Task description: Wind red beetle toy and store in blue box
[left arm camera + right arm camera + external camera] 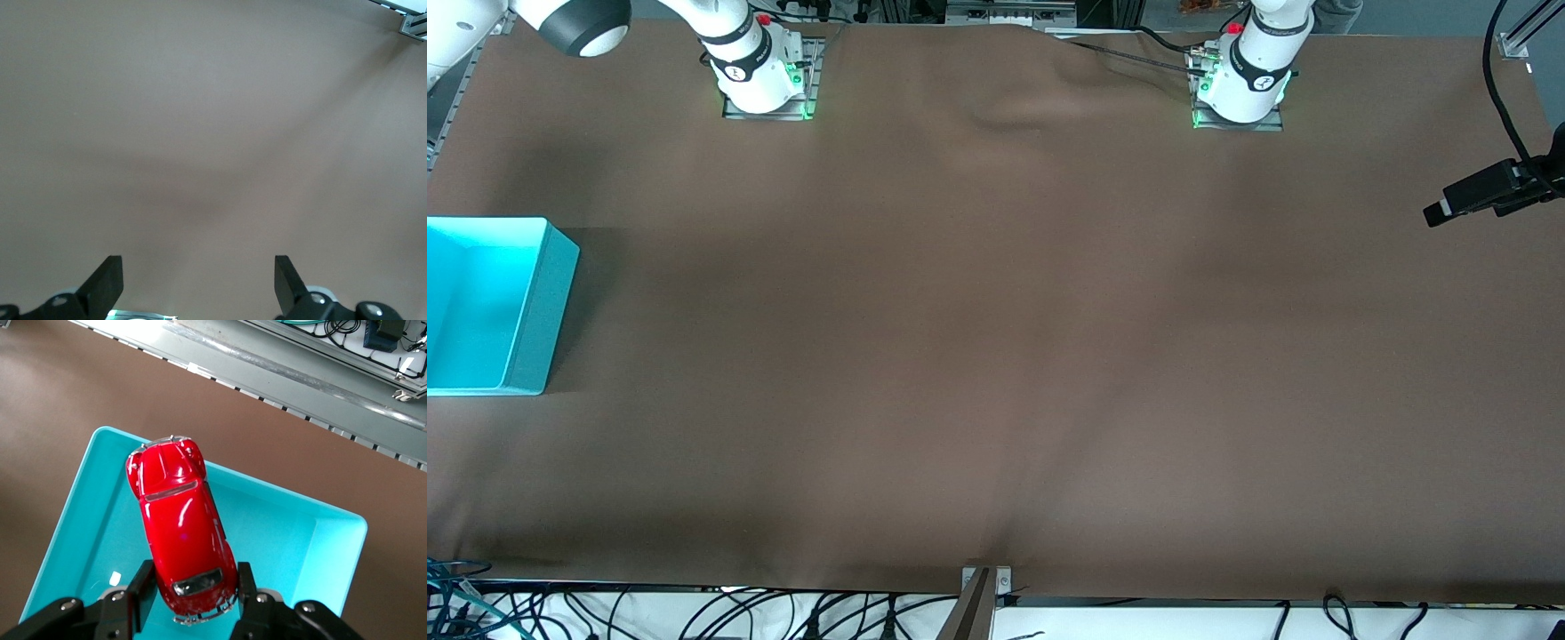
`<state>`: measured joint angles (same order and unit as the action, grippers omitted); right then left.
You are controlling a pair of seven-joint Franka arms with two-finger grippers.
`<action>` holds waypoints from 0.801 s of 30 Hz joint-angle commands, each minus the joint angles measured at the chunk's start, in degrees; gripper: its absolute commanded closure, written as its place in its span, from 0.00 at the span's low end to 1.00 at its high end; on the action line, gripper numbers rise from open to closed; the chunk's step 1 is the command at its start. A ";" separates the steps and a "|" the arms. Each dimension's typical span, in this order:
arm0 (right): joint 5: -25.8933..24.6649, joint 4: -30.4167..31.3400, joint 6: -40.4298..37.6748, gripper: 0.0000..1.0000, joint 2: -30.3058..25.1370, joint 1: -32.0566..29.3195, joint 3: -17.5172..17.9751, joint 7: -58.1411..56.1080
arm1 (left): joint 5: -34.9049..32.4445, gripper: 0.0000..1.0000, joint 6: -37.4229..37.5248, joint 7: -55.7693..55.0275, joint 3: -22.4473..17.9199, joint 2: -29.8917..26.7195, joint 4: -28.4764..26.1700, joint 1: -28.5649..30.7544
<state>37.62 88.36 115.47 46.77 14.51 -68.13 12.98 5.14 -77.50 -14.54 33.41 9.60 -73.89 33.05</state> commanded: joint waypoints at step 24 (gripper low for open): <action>-1.85 2.35 -5.69 1.00 1.04 3.15 2.03 2.84 | 1.37 0.00 -0.02 0.39 0.26 0.42 0.95 0.35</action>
<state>36.97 89.61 110.58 47.76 17.89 -65.95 15.09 5.61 -77.50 -14.54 33.41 9.61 -73.89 33.04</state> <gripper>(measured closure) 0.463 0.000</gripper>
